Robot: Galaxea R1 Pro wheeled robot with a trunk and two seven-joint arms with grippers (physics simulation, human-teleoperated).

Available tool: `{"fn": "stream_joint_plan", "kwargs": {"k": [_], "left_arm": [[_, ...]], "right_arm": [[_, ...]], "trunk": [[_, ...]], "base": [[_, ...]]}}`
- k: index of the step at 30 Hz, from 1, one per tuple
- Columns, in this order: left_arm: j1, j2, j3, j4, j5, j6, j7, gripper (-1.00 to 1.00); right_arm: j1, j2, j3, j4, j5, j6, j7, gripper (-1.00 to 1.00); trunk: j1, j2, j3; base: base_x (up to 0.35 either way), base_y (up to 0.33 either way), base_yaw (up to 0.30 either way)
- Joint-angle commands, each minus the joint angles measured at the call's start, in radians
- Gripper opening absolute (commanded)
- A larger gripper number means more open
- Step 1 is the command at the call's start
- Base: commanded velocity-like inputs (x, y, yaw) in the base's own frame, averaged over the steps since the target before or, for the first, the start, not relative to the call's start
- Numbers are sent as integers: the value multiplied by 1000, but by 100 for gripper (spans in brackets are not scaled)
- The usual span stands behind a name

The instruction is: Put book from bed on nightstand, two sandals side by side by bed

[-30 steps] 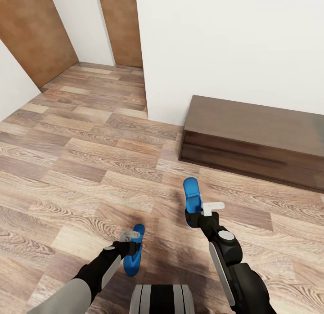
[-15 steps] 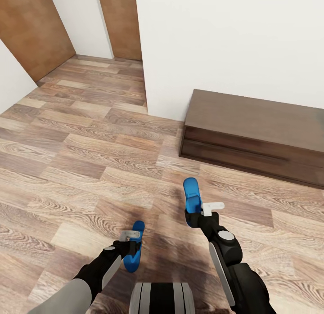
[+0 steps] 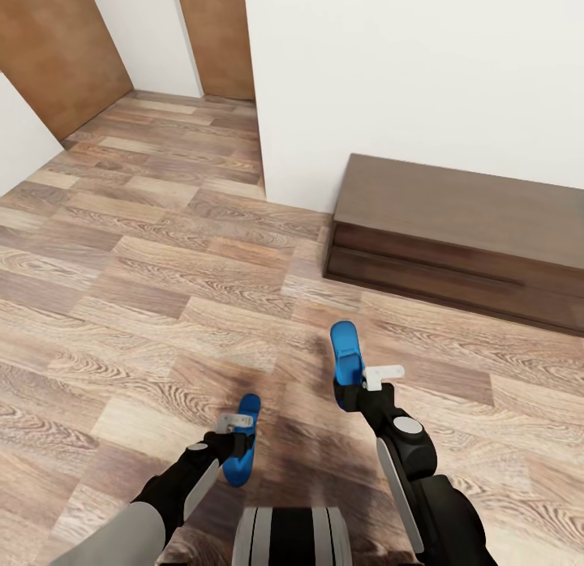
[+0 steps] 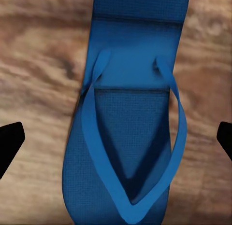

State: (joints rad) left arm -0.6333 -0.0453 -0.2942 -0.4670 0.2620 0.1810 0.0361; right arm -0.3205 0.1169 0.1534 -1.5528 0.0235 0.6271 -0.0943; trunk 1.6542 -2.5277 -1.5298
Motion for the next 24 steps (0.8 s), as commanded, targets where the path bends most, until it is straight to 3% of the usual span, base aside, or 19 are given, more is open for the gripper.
{"fn": "stream_joint_plan", "kwargs": {"k": [1, 5, 16, 24], "left_arm": [[0, 1, -6, -1, 10, -3, 4, 100], [0, 1, -6, 1, 9, -34, 4, 100], [0, 2, -5, -2, 9, -55, 4, 100], [0, 0, -9, -2, 9, -57, 4, 100]], "right_arm": [[0, 0, 2, -1, 1, 6, -7, -100], [0, 1, 2, 0, 1, 6, -7, -100], [0, 1, 2, 5, 1, 6, -7, -100], [1, 1, 2, 7, 1, 6, -7, -100]], "trunk": [[0, -1, -5], [2, -1, -20], [2, -1, -20], [5, -3, -47]], "base": [[0, 0, 0], [0, 0, 0], [0, 0, 0], [0, 0, 0]]}}
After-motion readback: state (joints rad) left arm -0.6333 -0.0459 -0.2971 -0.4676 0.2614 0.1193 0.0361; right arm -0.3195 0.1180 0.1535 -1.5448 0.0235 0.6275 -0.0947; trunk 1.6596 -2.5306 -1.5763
